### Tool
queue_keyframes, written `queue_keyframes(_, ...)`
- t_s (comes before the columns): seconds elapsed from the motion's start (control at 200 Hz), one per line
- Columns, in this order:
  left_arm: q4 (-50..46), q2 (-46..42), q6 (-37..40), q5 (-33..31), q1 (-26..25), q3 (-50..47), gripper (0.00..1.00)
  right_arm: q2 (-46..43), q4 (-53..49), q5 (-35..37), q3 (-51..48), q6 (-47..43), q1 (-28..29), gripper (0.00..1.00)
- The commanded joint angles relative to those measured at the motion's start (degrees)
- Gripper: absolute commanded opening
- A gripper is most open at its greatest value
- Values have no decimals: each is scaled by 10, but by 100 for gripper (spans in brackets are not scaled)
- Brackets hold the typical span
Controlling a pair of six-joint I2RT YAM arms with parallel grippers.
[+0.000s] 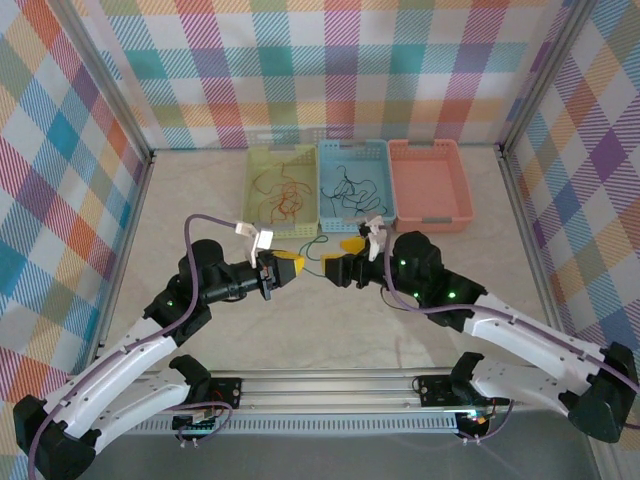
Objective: Untangle the cables
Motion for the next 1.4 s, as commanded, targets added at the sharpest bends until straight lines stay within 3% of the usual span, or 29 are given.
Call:
queue_keyframes(0.0, 38, -15, 8, -1, -2, -5, 0, 20, 62, -36, 2, 96, 1, 72)
queue_keyframes(0.31, 29, -21, 11, 4, -1, -3, 0, 61, 105, -84, 13, 129, 1, 58)
queue_keyframes(0.68, 26, -15, 10, 6, -2, -3, 0, 52, 132, -100, -2, 146, 1, 22)
queue_keyframes(0.815, 19, -20, 10, -3, -2, -5, 0, 44, 108, -92, 6, 116, 1, 1)
queue_keyframes(0.875, 10, -23, 7, -9, -2, -2, 0, 36, 71, -80, 16, 76, 1, 0)
queue_keyframes(0.98, -25, -33, -4, -20, -2, 11, 0, 15, -27, -15, 41, -59, 0, 0)
queue_keyframes(1.08, -82, -59, -16, -38, -2, 28, 0, -4, -90, 130, 46, -205, -4, 0)
queue_keyframes(1.195, -143, -98, -38, -54, -2, 42, 0, -12, -85, 293, 31, -332, -28, 0)
queue_keyframes(1.395, -222, -124, -49, -35, -2, 64, 0, -29, -3, 321, 5, -408, -86, 0)
